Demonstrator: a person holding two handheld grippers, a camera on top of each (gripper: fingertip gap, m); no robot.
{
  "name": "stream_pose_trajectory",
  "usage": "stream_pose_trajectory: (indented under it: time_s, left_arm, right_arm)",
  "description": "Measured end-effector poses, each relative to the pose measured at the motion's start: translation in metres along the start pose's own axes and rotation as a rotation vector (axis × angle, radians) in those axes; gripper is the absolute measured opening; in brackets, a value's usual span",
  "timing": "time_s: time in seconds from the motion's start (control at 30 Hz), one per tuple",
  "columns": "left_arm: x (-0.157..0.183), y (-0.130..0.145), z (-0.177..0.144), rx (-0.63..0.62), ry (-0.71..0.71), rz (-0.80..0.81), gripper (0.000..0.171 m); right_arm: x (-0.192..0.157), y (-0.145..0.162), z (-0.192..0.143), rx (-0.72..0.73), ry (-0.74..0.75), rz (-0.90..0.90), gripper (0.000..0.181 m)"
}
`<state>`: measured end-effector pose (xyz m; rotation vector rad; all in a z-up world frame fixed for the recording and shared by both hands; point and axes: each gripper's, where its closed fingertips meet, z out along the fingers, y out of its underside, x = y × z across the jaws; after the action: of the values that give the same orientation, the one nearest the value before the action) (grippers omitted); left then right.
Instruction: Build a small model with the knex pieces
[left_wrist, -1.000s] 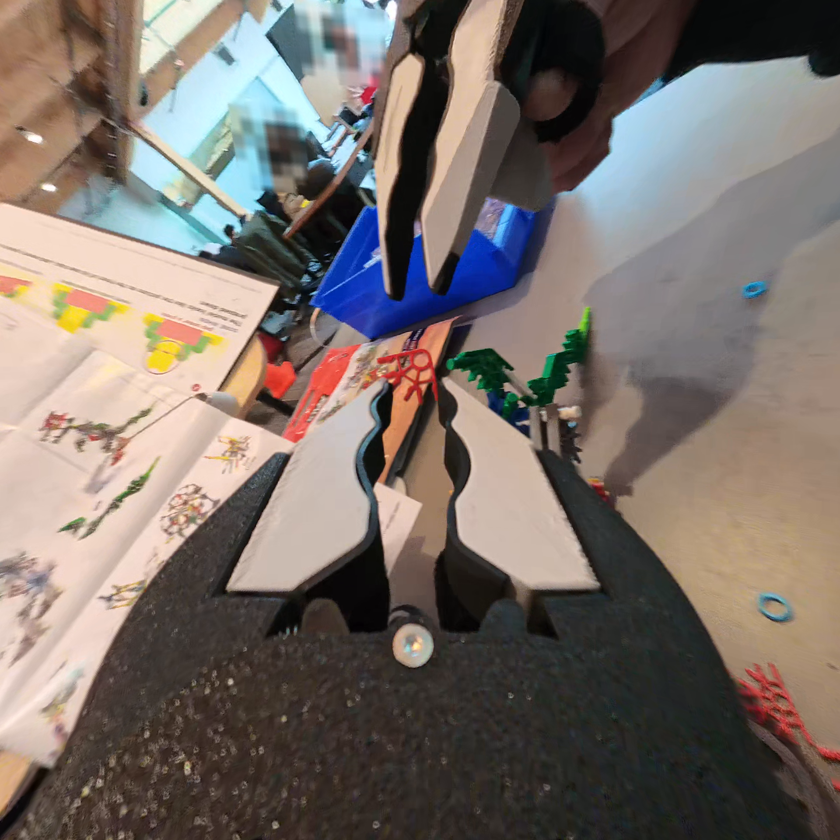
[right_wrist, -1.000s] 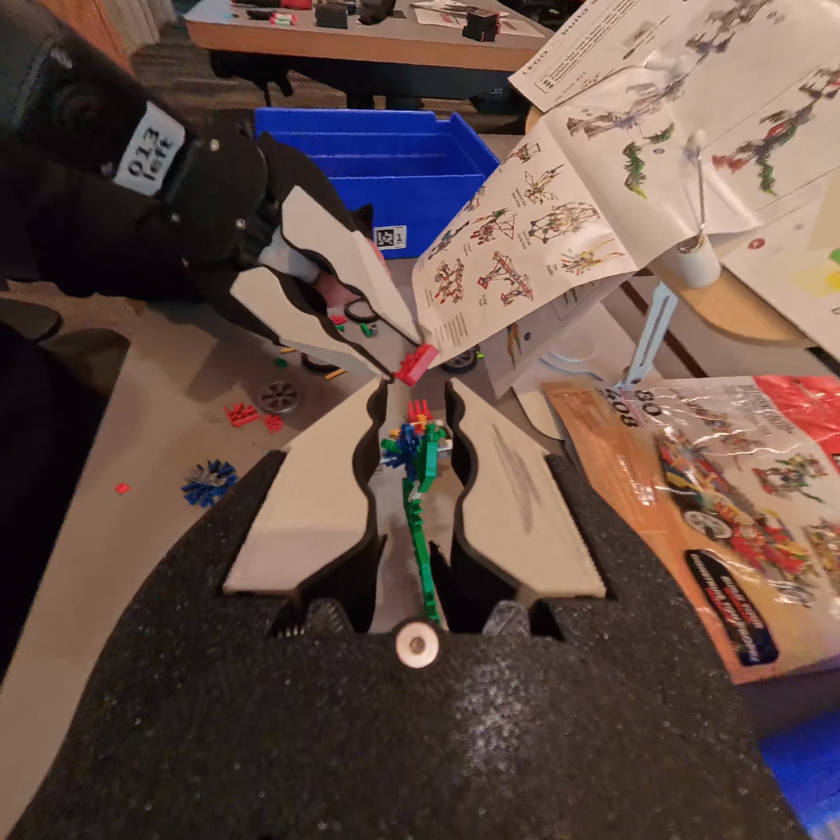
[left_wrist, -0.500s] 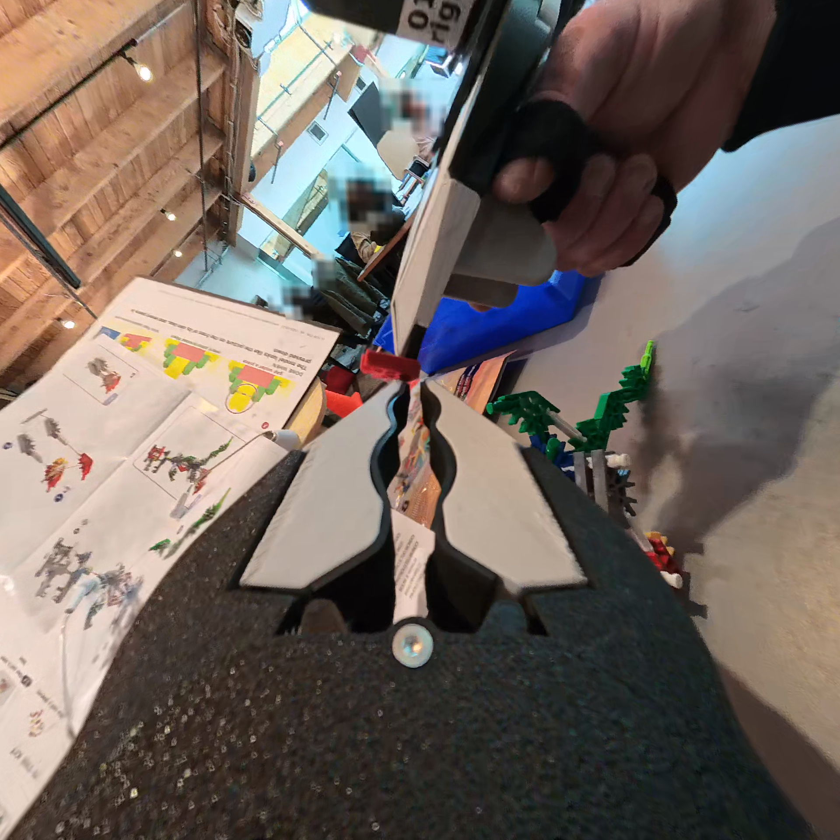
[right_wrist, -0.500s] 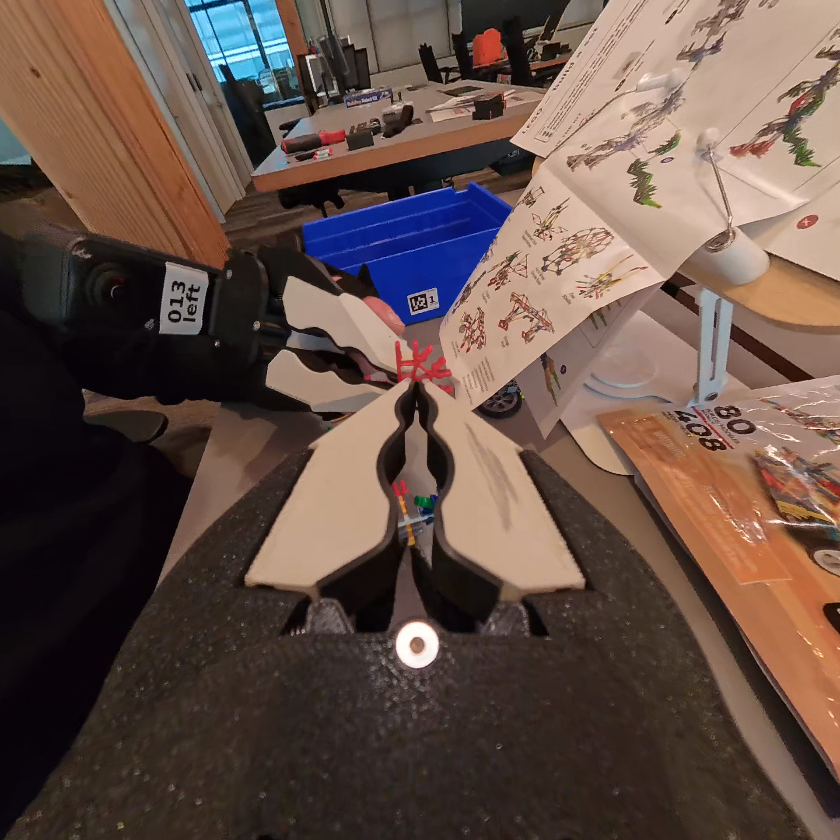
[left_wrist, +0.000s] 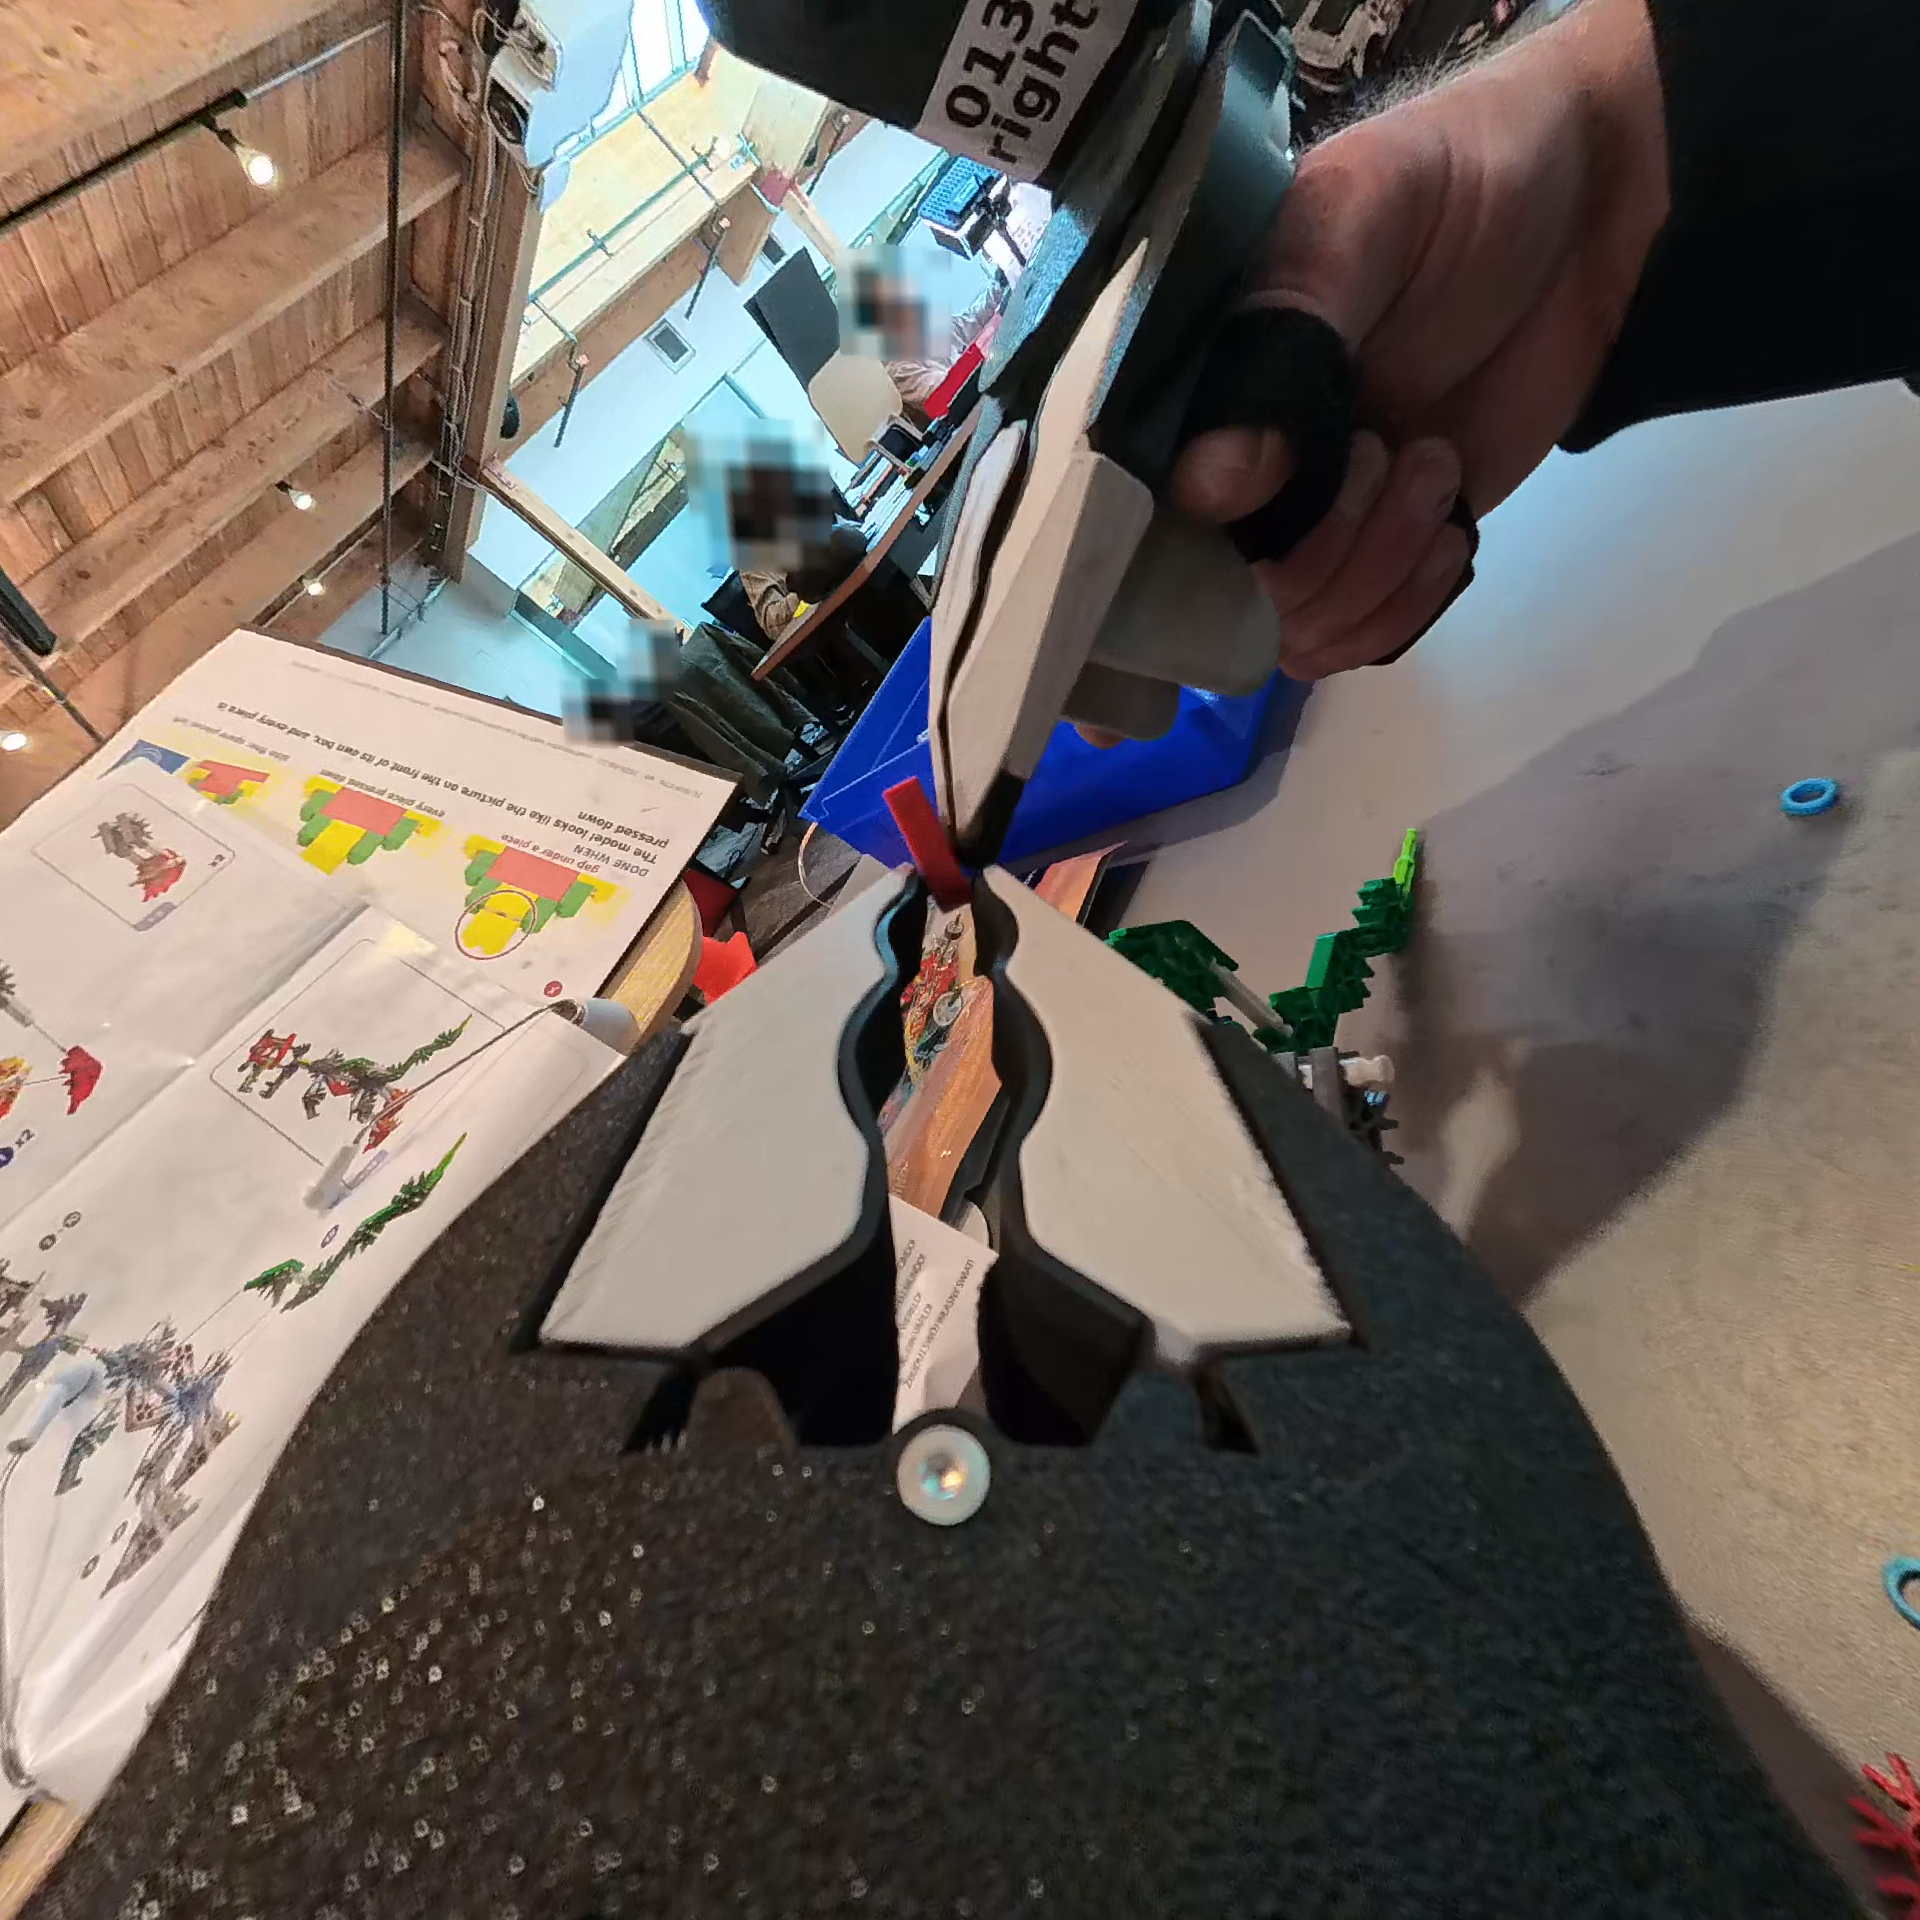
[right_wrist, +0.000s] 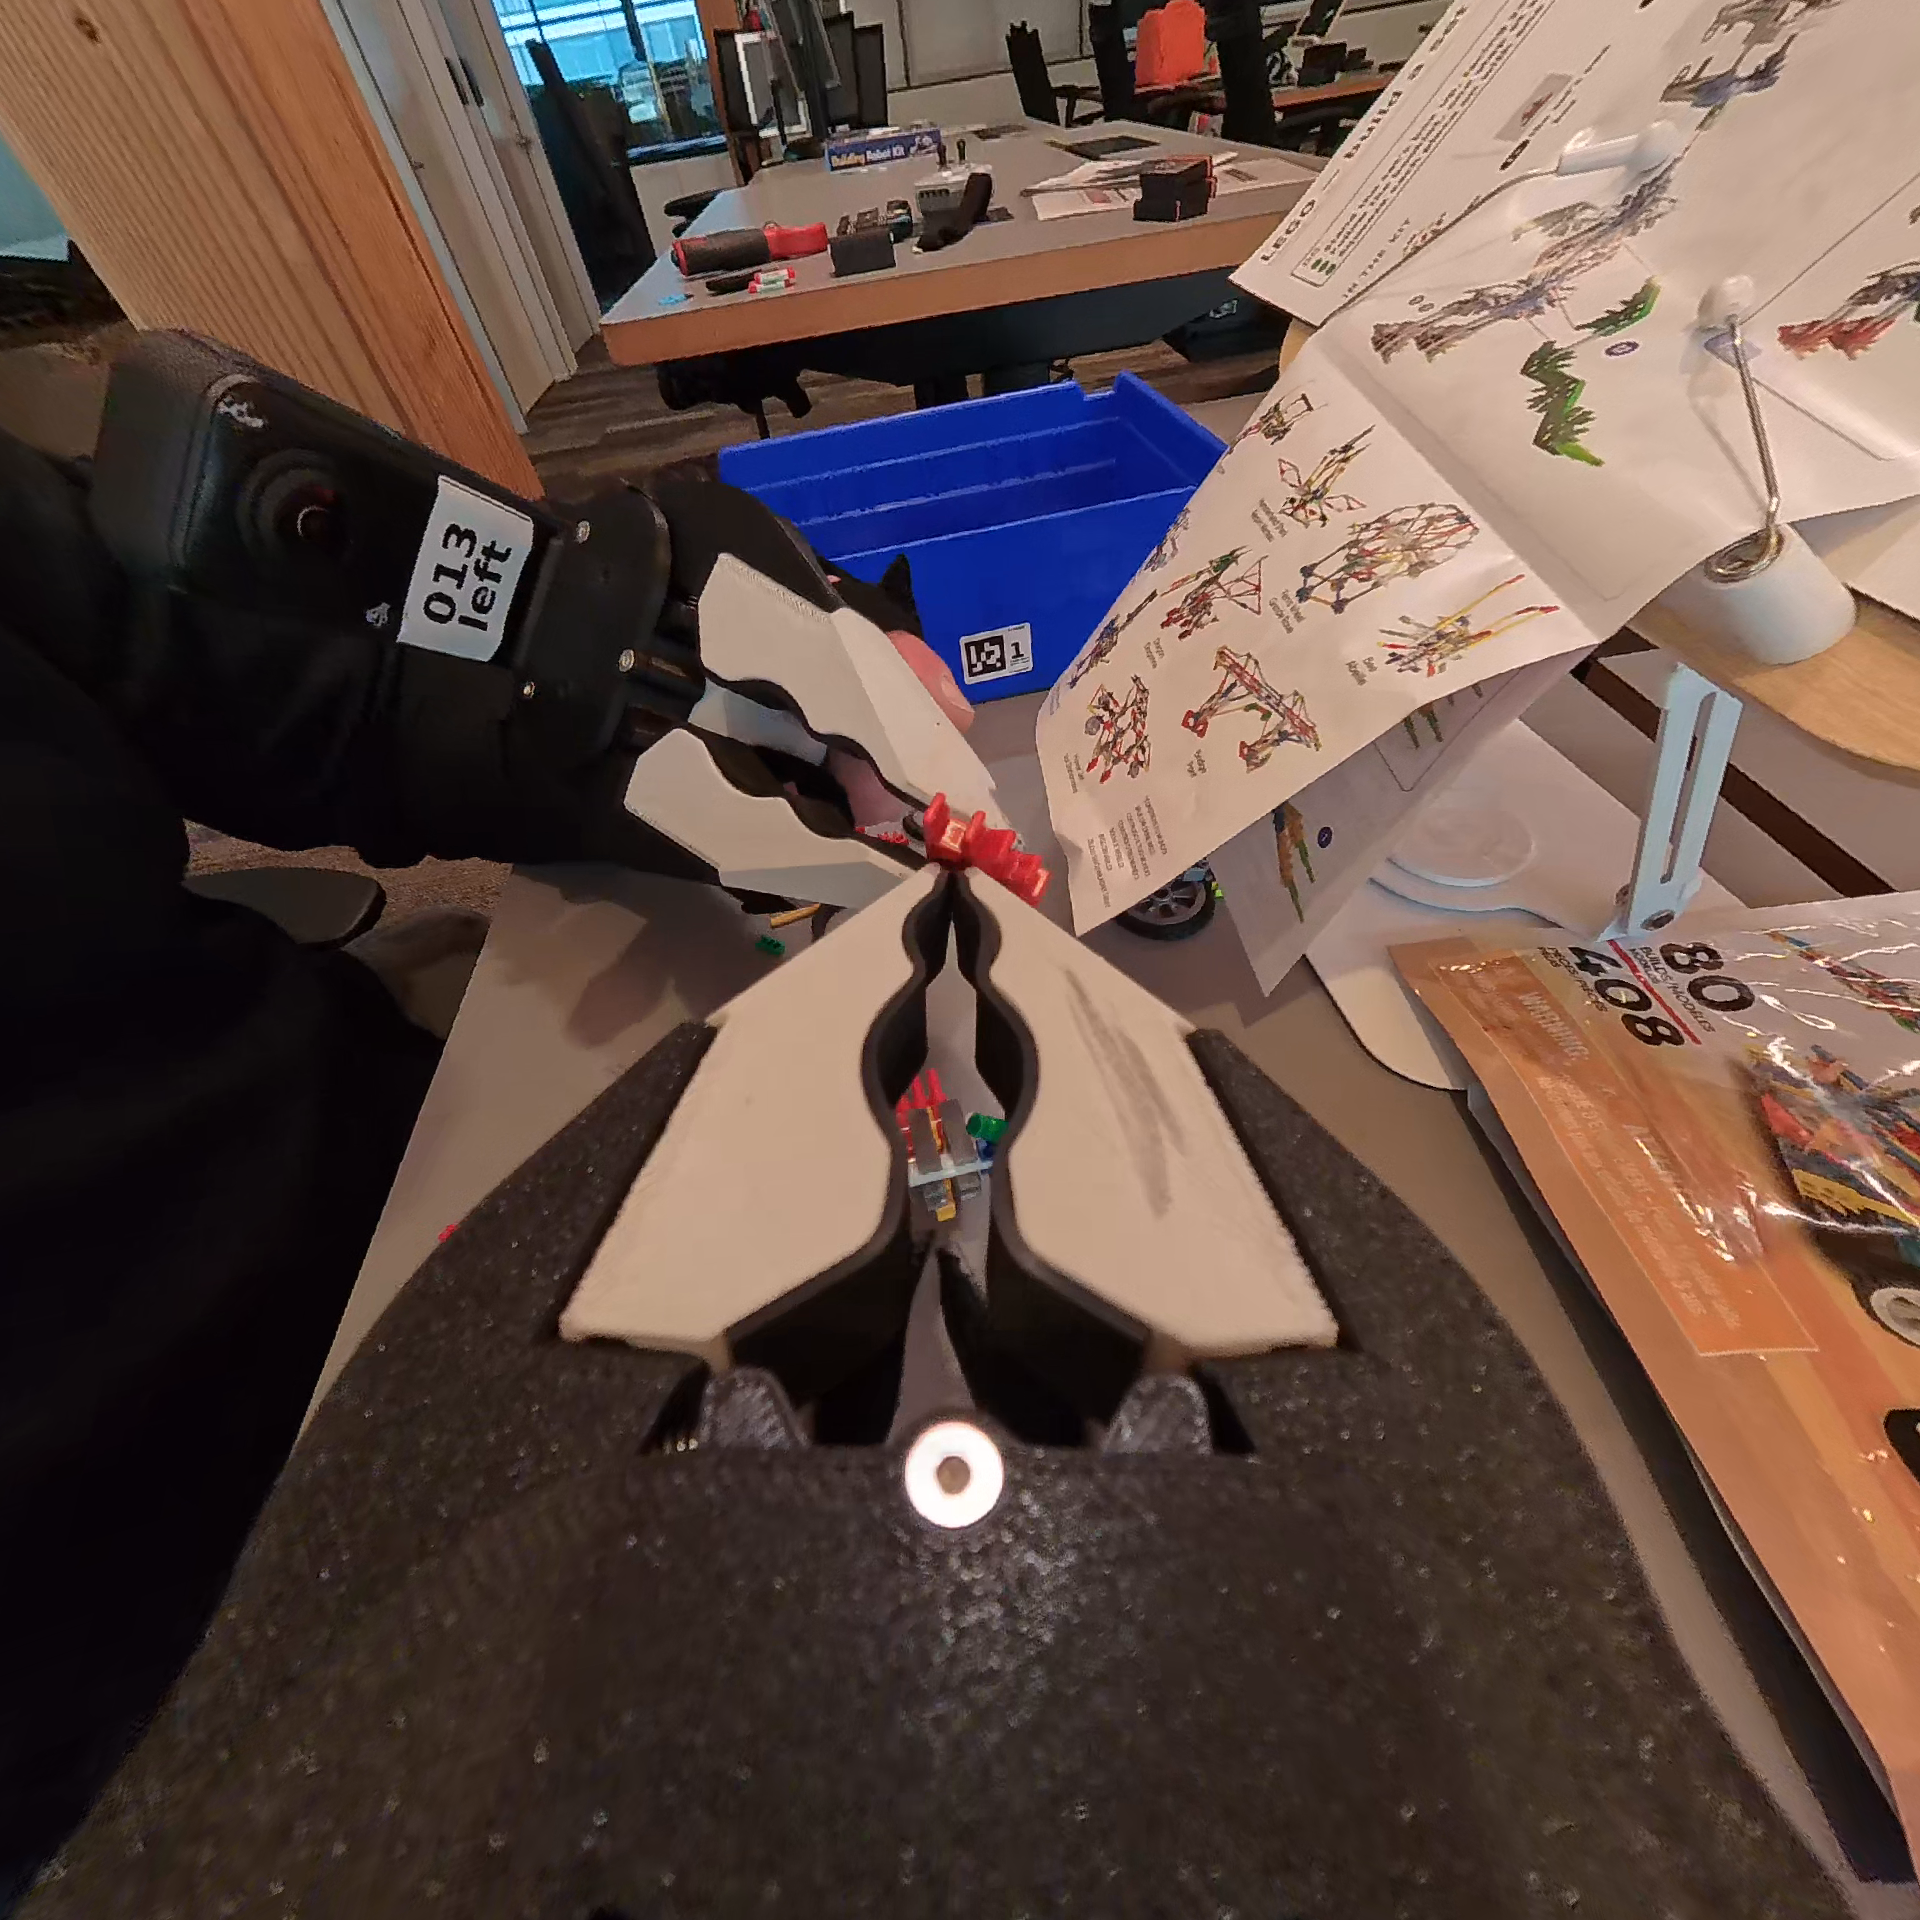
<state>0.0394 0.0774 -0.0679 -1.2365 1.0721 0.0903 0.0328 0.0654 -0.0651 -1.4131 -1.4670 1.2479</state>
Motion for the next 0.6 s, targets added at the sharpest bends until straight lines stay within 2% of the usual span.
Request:
stream_pose_trajectory:
  time_s: [0.37, 0.5, 0.6]
  left_arm:
    - [0.001, -0.001, -0.002, 0.016, 0.012, -0.006, 0.007]
    - [-0.002, -0.003, -0.003, 0.064, 0.077, -0.189, 0.005]
    - [-0.005, -0.002, -0.005, 0.095, 0.159, -0.38, 0.005]
  right_arm:
    - [0.0, 0.001, -0.001, -0.01, 0.007, -0.014, 0.0]
    - [0.007, -0.002, -0.007, 0.011, 0.04, -0.01, 0.0]
    - [0.012, -0.005, -0.013, 0.021, 0.079, -0.039, 0.012]
